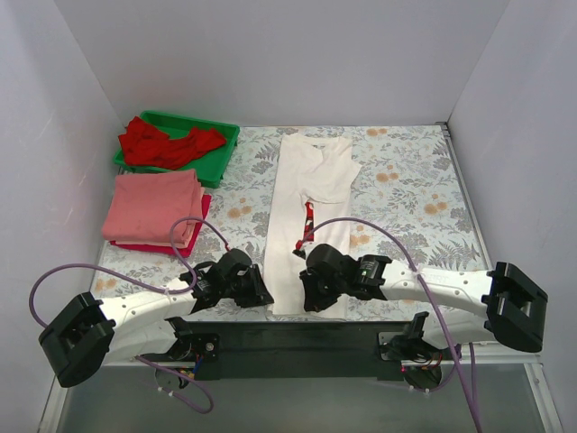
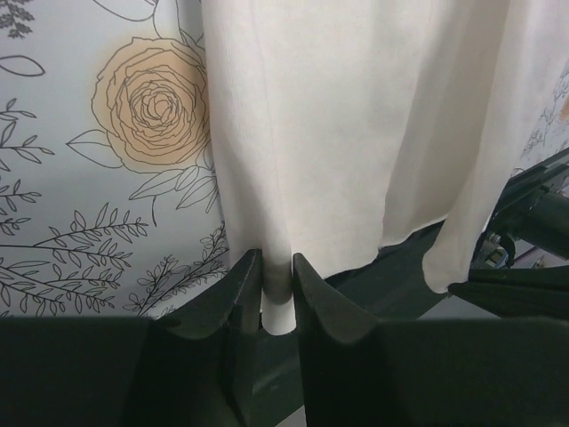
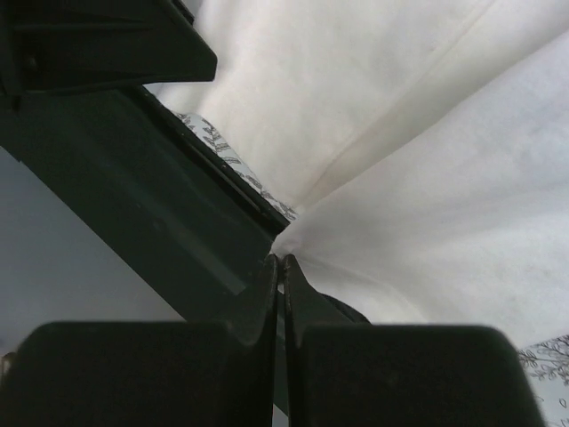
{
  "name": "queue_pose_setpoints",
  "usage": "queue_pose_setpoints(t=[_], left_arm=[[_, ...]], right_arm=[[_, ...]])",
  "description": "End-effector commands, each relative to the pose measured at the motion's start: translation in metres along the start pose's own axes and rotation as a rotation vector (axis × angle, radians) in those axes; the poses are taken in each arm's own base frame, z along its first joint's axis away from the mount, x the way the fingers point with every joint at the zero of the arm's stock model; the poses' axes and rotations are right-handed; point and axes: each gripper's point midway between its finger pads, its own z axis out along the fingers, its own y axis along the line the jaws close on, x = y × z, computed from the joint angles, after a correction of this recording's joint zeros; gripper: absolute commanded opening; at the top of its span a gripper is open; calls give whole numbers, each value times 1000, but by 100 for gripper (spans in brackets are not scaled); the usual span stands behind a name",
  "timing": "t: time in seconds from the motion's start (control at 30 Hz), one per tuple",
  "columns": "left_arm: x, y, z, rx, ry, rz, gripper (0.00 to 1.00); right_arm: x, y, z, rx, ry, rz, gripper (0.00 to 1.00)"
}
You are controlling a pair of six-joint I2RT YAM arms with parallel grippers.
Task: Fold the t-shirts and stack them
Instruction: Fold the tshirt
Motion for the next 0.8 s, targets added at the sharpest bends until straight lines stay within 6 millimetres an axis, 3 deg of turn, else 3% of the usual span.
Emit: queue_pose_setpoints(t=[0.0, 0.2, 0.37, 0.4, 0.43, 0.5, 0.53, 0.67, 0.77], left_arm=[[2, 3, -1, -13, -4, 0, 19], [5, 7, -2, -33, 1, -1, 12], [6, 12, -3, -58, 3, 5, 9], [5, 11, -3, -57, 2, 7, 9], [6, 12, -3, -58, 6, 9, 9], [7, 11, -3, -57, 10, 13, 9], [6, 11, -3, -57, 8, 16, 9], [8, 12, -3, -59, 12, 18, 7], [6, 13, -3, -66, 5, 23, 1]], right_arm=[[-7, 23, 4, -101, -9, -6, 1], [-7, 11, 21, -64, -30, -11, 2], [4, 7, 34, -60, 19, -11, 9], [5, 6, 35, -59, 28, -13, 13], [5, 7, 35, -61, 31, -15, 24], [5, 10, 33, -75, 32, -20, 36], [2, 13, 28, -90, 16, -25, 55], [-5, 20, 8, -121, -37, -39, 62], [0, 10, -7, -89, -57, -33, 67]])
